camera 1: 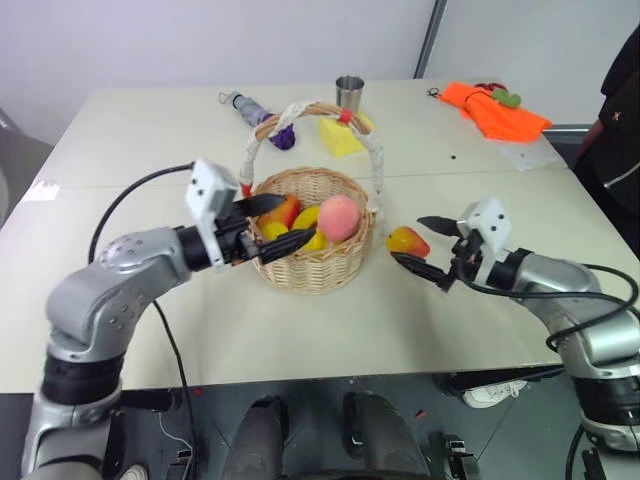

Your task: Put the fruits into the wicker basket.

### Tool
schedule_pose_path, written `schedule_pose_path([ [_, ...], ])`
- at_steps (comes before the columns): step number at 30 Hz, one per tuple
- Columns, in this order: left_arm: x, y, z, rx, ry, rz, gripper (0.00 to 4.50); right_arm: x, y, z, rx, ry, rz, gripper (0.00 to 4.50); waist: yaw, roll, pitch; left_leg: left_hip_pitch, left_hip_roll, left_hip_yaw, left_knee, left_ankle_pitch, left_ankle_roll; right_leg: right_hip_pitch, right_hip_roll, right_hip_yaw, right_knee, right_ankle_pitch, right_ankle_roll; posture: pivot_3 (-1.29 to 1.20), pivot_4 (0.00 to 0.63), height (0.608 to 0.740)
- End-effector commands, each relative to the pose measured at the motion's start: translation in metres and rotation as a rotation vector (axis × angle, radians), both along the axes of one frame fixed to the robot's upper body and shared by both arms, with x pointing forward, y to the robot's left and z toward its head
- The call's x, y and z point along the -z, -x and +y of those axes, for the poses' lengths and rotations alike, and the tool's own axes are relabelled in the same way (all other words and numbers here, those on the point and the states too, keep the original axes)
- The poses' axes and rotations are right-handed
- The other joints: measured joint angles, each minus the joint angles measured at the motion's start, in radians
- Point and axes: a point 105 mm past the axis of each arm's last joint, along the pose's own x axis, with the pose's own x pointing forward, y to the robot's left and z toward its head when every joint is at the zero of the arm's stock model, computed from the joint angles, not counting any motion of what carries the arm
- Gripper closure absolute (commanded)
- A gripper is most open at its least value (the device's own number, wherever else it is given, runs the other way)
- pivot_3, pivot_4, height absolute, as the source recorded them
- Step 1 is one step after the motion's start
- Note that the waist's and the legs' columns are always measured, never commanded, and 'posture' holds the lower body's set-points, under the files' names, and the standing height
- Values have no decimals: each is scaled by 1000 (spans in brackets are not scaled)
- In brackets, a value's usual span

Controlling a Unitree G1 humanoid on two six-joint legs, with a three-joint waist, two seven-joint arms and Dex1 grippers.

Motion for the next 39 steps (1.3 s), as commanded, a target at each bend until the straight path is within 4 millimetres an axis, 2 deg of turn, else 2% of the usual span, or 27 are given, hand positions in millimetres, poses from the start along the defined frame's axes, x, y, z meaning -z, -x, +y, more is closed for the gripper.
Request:
schedule_pose_path([
  [1,-13,18,1,76,1,-75,24,-1,-19,-5,41,40,-48,0,0,0,0,0,0,0,0,0,0,0,0,0,0,0,0,0,150,740],
  [6,-13,31,-2,121,9,-62,24,18,-32,-13,52,83,5,0,5,0,0,-1,-1,1,1,0,0,0,-1,1,0,0,0,0,150,740],
  [9,-11,34,-2,116,-4,-64,24,22,-34,-15,52,74,29,0,3,0,0,-1,-1,1,1,0,0,0,-1,1,-1,0,1,0,150,740],
  [12,-6,36,-2,110,-23,-55,0,18,-36,-15,67,53,16,837,0,0,0,0,-1,1,1,0,0,0,-1,1,0,0,1,0,150,740],
  [14,-5,35,-1,101,-25,-53,0,13,-36,-15,75,48,1,1784,0,0,0,0,0,1,1,0,0,0,0,1,1,0,1,0,150,740],
  [16,-3,30,5,66,-25,-57,0,6,-33,-17,81,50,-23,1784,1,0,0,0,0,1,1,0,0,0,0,1,1,0,1,0,150,740],
  [19,-2,13,23,-51,23,-57,0,-5,-22,-21,76,66,-68,1784,3,0,0,0,-1,1,1,0,0,0,0,1,1,0,1,0,150,740],
  [24,3,3,52,-169,49,-76,0,-35,25,-17,-81,64,-115,1784,7,0,0,0,-1,1,0,0,0,0,-1,1,0,0,2,0,150,740],
  [27,7,5,59,-171,38,-98,0,-55,53,0,-218,22,-89,1784,1,1,0,0,0,1,1,0,0,0,-1,1,0,0,2,0,150,740],
  [30,10,7,61,-157,33,-108,0,-70,56,23,-272,-2,-118,1784,-2,0,0,1,1,2,0,0,0,0,0,2,0,0,1,0,150,740],
  [33,6,8,59,-137,66,-139,0,-83,32,62,-249,-10,-204,1784,-6,0,0,3,3,2,0,0,0,0,2,2,0,0,0,0,150,740],
  [39,9,13,55,-132,66,-139,0,-86,0,119,-194,-50,-192,1784,4,0,0,-2,3,1,-1,0,0,-4,2,1,0,2,-2,0,150,740],
])
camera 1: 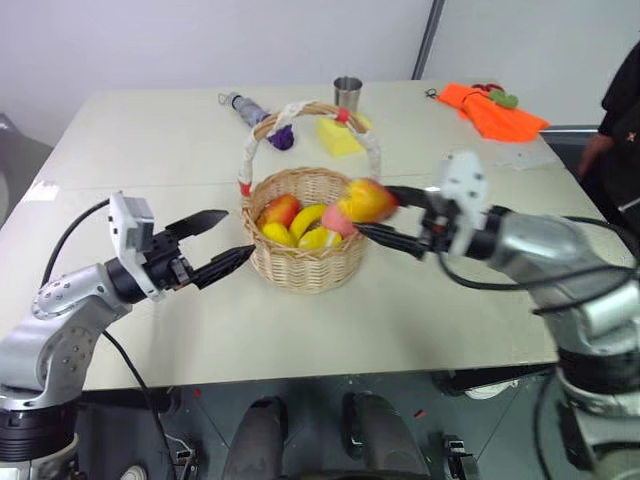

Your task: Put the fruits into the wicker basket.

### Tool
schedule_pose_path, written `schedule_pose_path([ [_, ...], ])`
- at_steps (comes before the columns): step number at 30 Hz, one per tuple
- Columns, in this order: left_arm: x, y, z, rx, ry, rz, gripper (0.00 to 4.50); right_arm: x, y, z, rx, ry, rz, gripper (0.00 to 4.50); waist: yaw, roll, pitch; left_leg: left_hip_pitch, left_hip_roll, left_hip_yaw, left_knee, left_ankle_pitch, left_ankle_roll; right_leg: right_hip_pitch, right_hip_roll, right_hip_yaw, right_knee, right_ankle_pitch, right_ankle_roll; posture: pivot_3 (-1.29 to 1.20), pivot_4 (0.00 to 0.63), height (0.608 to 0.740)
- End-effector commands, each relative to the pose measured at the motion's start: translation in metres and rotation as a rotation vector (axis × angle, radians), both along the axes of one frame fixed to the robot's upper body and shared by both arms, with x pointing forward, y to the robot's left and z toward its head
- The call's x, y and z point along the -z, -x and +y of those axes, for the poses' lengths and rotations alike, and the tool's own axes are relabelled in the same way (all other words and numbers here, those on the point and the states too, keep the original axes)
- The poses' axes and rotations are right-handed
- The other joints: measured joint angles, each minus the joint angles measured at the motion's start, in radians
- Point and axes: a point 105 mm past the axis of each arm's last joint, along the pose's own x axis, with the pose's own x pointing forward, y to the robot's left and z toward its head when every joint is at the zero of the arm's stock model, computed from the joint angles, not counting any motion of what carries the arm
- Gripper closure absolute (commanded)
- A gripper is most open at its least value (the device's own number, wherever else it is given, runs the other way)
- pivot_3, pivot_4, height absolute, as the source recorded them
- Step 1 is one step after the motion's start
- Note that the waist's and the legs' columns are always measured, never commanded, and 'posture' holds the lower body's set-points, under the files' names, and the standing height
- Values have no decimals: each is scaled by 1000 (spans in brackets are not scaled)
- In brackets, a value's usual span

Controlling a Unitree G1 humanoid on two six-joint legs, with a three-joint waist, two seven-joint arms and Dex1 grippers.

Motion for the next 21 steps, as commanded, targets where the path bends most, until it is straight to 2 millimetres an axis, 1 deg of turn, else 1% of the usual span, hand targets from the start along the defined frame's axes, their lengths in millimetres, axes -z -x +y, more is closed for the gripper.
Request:
schedule_pose_path([
  [1,-9,7,-4,6,-4,-54,0,1,-10,22,42,16,-11,1784,0,0,0,-1,-1,0,0,0,0,-1,-1,0,0,0,1,0,150,740],
  [2,-9,7,-4,4,-3,-55,0,3,-11,26,35,16,-5,1784,1,0,0,-1,-1,0,0,0,0,0,-2,0,0,0,1,0,150,740],
  [3,-9,8,-5,2,-1,-55,0,4,-12,29,34,20,-2,1505,2,0,0,-1,-2,0,0,0,0,0,-3,0,0,0,1,0,150,740],
  [5,-10,9,-6,-1,1,-56,0,3,-13,30,42,24,-15,918,2,0,0,-1,-3,0,0,0,0,0,-4,0,0,0,2,0,150,740],
  [7,-10,10,-7,-4,4,-57,0,-4,-8,30,26,10,-53,43,0,0,0,-1,-3,1,0,0,0,0,-4,0,-1,0,2,0,150,740],
  [10,-9,11,-6,-7,4,-53,0,-9,5,21,-17,5,-95,43,-1,0,0,0,-3,1,1,0,0,0,-4,0,0,0,1,0,150,740],
  [14,-10,12,-5,-9,4,-52,0,-12,34,-4,-106,-47,-97,43,1,0,0,0,-2,0,0,0,0,1,-3,0,0,-2,3,0,150,740],
  [15,-10,11,-5,-9,9,-52,0,-11,38,-15,-98,-58,-72,43,0,0,0,0,-2,0,0,0,1,1,-3,0,0,-2,3,0,150,740],
  [18,-10,10,-6,1,16,-49,0,-6,33,-39,-12,-79,-20,43,-5,0,0,1,-2,1,0,0,1,2,-3,0,0,-1,3,0,150,740],
  [21,-8,8,-8,14,22,-44,0,0,11,-52,118,-104,-2,43,-6,0,0,2,-2,1,0,0,1,2,-2,0,0,0,1,0,150,740],
])
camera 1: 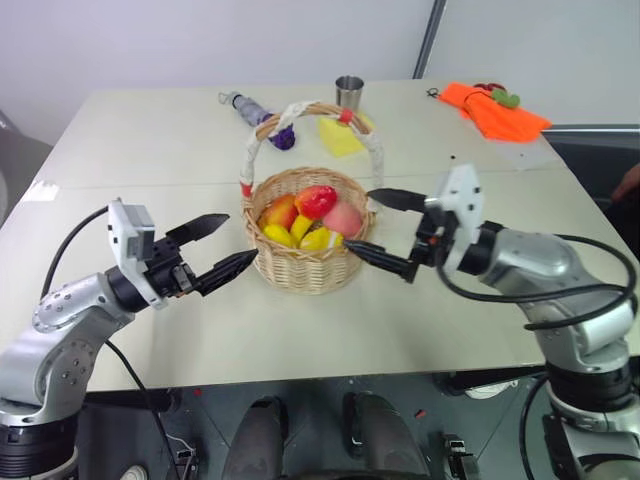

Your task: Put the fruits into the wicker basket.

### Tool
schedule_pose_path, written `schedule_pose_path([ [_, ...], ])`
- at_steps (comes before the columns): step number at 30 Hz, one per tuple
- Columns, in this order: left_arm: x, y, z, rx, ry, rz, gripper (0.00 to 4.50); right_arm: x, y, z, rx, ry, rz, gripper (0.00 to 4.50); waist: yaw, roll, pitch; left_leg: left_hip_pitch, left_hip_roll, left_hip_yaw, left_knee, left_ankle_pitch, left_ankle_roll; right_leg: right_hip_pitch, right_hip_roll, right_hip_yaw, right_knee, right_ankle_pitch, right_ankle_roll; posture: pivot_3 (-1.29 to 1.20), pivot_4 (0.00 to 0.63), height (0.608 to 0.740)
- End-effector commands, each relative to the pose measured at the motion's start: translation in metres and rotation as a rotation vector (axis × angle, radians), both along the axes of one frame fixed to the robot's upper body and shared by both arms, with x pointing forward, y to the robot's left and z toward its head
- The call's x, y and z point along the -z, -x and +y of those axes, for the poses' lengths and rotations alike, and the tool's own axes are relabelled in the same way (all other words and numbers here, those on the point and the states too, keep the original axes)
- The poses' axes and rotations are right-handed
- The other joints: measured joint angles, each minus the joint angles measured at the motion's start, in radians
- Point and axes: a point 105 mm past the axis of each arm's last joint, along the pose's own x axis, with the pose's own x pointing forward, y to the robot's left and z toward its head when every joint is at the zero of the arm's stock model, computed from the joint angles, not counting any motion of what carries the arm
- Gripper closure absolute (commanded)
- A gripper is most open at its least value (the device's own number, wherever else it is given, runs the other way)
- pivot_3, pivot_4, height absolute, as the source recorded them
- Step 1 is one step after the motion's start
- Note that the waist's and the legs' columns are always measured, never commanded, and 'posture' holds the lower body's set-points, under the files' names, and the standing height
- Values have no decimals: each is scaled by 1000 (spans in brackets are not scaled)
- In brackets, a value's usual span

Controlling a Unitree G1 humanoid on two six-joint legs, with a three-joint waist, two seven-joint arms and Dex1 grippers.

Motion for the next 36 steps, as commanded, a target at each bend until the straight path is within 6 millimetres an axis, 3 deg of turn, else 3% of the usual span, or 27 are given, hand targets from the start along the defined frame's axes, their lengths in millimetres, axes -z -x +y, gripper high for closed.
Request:
schedule_pose_path([
  [1,-6,-1,-3,26,10,-30,0,-6,-23,-11,128,-59,-18,43,0,0,0,0,0,0,0,0,0,0,1,0,0,0,-1,0,150,740],
  [6,-6,-3,-8,37,15,-36,0,-7,-65,-4,272,-158,-9,43,-1,0,0,0,1,0,0,0,0,-1,2,0,0,1,-1,0,150,740],
  [8,-7,-2,-8,35,15,-41,0,-7,-69,-2,278,-186,3,555,3,0,0,-1,1,0,-1,0,0,-1,1,0,0,0,-1,0,150,740],
  [11,-8,-1,-8,32,17,-46,0,-9,-68,-1,257,-226,9,1798,8,0,0,-2,0,-1,-1,-1,1,-1,0,0,0,-1,3,0,150,740],
  [16,-7,-1,-10,29,18,-44,0,-27,-55,-18,251,-273,-39,4455,7,0,0,-2,-1,0,0,-1,1,-1,-1,1,-1,-1,3,0,150,740],
  [20,-6,-2,-13,33,22,-41,0,-35,-64,-65,444,-307,-85,4489,6,0,0,-2,-1,0,0,-1,1,-1,-1,1,0,-1,2,0,150,740],
  [24,-4,-4,-17,49,26,-38,0,-38,-77,-136,758,-284,-156,4489,8,0,0,-2,-1,0,0,-1,1,-1,-1,1,0,-1,2,0,150,740],
  [26,-5,-5,-19,54,29,-40,0,-40,-81,-162,876,-263,-182,4489,7,0,0,-2,-2,1,0,-1,1,-1,-1,1,-1,-1,2,0,150,740],
  [30,-6,-9,-23,59,38,-45,0,-36,-90,-190,995,-247,-207,4489,-3,1,0,-1,-1,2,-1,-1,1,-1,-1,2,0,-1,2,0,150,740],
  [34,-7,-11,-25,58,39,-49,0,-29,-94,-203,1045,-264,-192,4489,-6,1,0,1,-1,3,-1,-2,3,-1,1,4,1,-1,2,0,150,740],
  [35,-7,-11,-25,55,38,-49,0,-30,-93,-204,1042,-271,-195,3596,-4,1,0,1,0,3,-1,-2,4,-1,2,4,1,-1,2,0,150,740],
  [36,-7,-11,-24,53,37,-49,0,-30,-91,-204,1039,-275,-198,3184,-2,1,0,0,0,3,-1,-2,4,-1,2,4,1,-1,2,0,150,740],
])
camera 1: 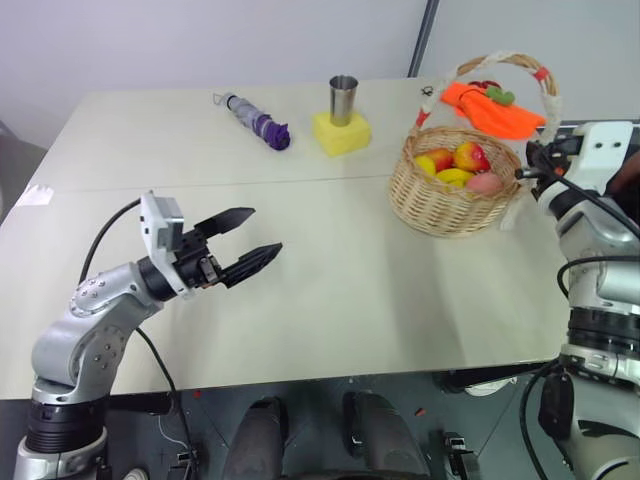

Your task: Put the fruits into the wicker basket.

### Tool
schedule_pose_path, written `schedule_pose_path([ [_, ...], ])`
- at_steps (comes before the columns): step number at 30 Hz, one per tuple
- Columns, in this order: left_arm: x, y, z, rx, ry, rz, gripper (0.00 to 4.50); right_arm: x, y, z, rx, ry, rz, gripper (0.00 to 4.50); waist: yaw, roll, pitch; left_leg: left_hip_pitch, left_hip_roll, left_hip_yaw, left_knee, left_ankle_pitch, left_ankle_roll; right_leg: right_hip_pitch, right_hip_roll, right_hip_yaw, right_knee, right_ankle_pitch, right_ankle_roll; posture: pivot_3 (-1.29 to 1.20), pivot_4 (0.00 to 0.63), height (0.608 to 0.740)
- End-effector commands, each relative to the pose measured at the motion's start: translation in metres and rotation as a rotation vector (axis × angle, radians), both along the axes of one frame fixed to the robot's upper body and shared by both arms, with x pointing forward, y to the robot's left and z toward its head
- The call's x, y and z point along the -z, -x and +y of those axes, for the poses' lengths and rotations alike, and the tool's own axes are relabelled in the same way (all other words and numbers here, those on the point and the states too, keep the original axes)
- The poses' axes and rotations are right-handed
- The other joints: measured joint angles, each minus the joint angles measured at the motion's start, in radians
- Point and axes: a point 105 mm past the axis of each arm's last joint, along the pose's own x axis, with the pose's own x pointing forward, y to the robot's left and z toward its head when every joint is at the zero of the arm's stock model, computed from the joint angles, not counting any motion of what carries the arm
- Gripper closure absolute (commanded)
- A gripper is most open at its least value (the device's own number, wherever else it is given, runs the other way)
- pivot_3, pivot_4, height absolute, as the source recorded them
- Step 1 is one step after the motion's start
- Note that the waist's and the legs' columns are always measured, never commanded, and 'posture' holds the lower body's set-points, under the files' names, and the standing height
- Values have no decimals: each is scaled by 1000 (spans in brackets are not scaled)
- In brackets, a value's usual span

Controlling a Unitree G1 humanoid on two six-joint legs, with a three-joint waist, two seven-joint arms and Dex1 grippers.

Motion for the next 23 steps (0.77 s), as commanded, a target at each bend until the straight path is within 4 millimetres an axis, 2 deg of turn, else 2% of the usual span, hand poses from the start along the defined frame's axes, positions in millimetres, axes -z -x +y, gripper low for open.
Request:
schedule_pose_path([
  [1,-7,1,3,-15,-8,-42,0,-24,10,-6,12,11,-97,2743,3,0,0,0,0,0,0,0,0,0,0,0,0,0,0,0,150,740],
  [4,-4,-1,7,-42,-12,-31,0,-18,23,-5,-21,68,-95,1241,10,0,0,0,0,0,0,0,0,0,-1,0,0,0,0,0,150,740],
  [7,3,-2,15,-86,-18,-6,0,-7,37,-4,-81,72,-87,1241,12,0,0,-1,-1,0,1,0,0,0,-1,0,-1,0,1,0,150,740],
  [11,21,-3,41,-219,-38,39,0,10,63,8,-225,60,-66,1241,6,1,0,-1,-1,2,1,0,0,1,-2,1,-1,0,1,0,150,740],
  [13,30,-9,63,-356,-51,54,0,23,76,25,-341,116,-26,1241,5,1,0,0,0,2,0,-1,1,1,-1,1,-1,-1,0,0,150,740],
  [16,47,-11,84,-477,-87,90,0,46,89,55,-519,199,60,1241,4,1,0,1,1,1,0,-1,1,1,0,1,0,-1,0,0,150,740],
  [19,69,-8,99,-562,-132,130,0,61,93,77,-622,219,93,1241,4,1,0,2,1,2,1,-1,1,1,-1,1,-1,-1,0,0,150,740],
  [23,83,-1,110,-633,-140,132,0,71,87,95,-679,192,87,1241,8,1,-1,1,1,3,1,-1,1,1,-1,1,-1,0,-1,0,150,740],
])
